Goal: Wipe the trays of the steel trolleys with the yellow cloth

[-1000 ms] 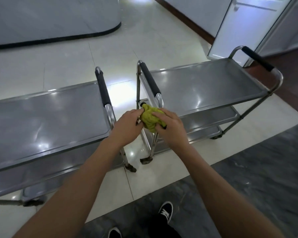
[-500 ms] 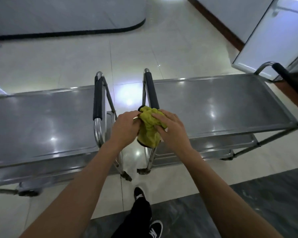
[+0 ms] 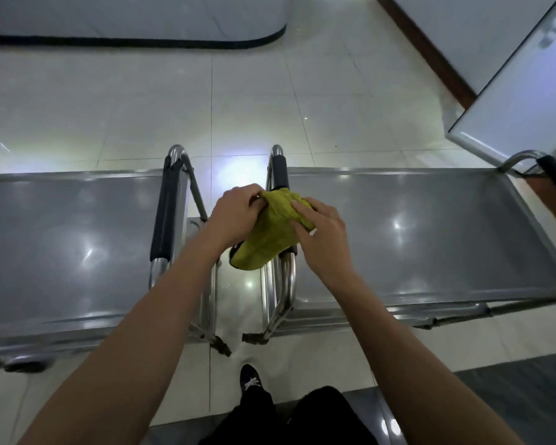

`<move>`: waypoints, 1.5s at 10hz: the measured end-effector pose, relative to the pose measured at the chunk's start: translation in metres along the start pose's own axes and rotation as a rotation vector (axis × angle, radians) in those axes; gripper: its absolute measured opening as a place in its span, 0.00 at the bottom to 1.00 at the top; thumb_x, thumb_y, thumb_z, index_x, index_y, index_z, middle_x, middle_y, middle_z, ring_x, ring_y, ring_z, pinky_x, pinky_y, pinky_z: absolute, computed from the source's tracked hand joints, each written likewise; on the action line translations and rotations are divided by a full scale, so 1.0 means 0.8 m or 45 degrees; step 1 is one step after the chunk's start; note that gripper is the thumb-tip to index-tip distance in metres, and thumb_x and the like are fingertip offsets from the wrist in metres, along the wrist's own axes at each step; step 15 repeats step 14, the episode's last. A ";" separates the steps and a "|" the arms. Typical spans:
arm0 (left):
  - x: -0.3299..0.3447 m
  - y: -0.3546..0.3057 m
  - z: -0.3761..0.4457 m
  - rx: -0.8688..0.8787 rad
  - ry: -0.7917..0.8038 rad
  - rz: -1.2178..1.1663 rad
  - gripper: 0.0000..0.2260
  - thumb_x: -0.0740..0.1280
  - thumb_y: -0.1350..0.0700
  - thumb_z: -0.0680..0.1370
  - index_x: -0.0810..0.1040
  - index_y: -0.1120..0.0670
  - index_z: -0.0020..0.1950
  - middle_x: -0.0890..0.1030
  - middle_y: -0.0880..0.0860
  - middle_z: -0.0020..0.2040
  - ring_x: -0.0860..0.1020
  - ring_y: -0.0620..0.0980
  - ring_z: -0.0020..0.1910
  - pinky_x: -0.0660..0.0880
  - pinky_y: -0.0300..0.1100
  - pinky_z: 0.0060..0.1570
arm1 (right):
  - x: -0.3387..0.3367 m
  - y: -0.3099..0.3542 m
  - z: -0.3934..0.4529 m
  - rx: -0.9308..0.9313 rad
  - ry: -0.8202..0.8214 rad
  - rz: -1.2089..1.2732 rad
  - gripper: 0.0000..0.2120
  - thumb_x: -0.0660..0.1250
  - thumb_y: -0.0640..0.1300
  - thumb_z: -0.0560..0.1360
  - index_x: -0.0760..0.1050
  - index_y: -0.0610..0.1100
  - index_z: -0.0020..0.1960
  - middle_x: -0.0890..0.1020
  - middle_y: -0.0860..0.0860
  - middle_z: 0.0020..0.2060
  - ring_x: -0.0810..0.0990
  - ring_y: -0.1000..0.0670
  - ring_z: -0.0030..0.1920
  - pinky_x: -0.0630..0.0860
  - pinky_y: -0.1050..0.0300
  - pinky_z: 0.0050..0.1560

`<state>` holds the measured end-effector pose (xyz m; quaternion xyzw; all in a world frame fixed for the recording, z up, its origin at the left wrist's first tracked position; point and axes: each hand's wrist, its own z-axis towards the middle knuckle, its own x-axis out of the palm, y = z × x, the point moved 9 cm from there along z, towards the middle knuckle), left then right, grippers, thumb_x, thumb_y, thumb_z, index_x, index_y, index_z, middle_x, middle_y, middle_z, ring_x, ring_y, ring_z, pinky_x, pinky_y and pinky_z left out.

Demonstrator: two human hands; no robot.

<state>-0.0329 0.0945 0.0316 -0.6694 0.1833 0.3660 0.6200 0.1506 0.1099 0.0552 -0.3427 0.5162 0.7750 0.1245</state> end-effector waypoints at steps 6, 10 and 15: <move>0.101 -0.003 0.103 -0.226 0.035 0.498 0.08 0.65 0.49 0.80 0.81 0.46 0.56 0.81 0.47 0.52 0.76 0.50 0.55 0.74 0.55 0.57 | 0.074 -0.180 0.048 0.184 0.576 0.208 0.14 0.64 0.41 0.79 0.77 0.43 0.64 0.82 0.47 0.53 0.79 0.47 0.51 0.77 0.52 0.53; 0.115 -0.027 0.002 -0.320 -0.120 0.572 0.18 0.63 0.53 0.80 0.73 0.51 0.70 0.70 0.53 0.74 0.67 0.56 0.72 0.67 0.58 0.71 | 0.094 -0.186 0.026 0.272 0.789 0.354 0.23 0.60 0.47 0.82 0.64 0.51 0.76 0.80 0.49 0.54 0.78 0.50 0.50 0.69 0.61 0.50; 0.149 -0.091 -0.067 -0.284 0.084 0.711 0.16 0.55 0.48 0.84 0.72 0.51 0.68 0.74 0.51 0.66 0.74 0.55 0.61 0.74 0.57 0.58 | -0.011 -0.200 -0.005 -0.013 0.728 -0.222 0.20 0.56 0.52 0.84 0.68 0.53 0.75 0.66 0.50 0.77 0.62 0.48 0.76 0.60 0.47 0.75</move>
